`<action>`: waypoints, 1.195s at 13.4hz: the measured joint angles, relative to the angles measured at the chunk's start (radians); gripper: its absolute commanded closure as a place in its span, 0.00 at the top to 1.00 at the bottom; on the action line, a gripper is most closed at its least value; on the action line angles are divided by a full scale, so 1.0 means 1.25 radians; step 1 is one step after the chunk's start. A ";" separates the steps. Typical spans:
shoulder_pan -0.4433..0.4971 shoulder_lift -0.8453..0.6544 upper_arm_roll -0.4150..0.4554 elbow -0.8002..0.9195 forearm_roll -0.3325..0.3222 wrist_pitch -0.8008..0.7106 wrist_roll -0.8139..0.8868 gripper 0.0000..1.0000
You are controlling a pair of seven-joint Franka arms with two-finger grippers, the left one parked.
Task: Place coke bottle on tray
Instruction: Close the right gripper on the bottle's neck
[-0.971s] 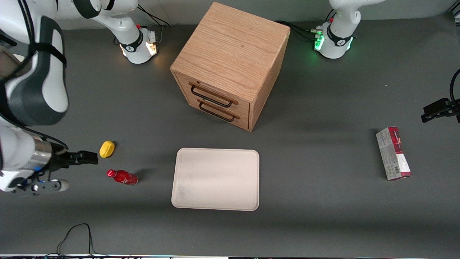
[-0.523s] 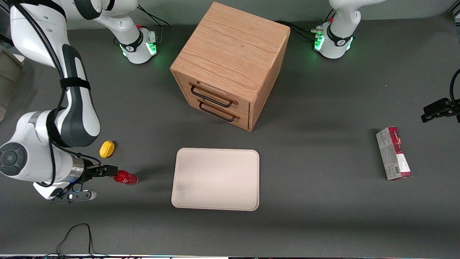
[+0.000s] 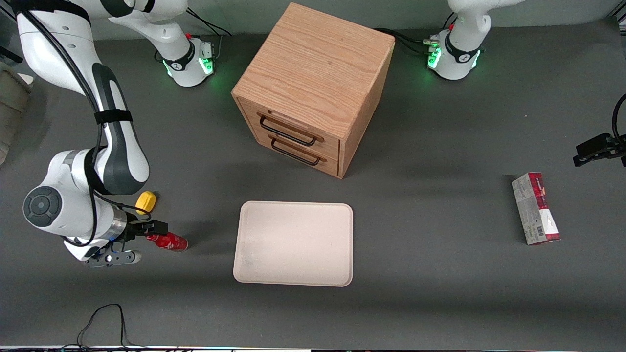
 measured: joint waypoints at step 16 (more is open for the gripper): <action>0.001 -0.004 0.000 -0.027 0.000 0.040 0.000 0.00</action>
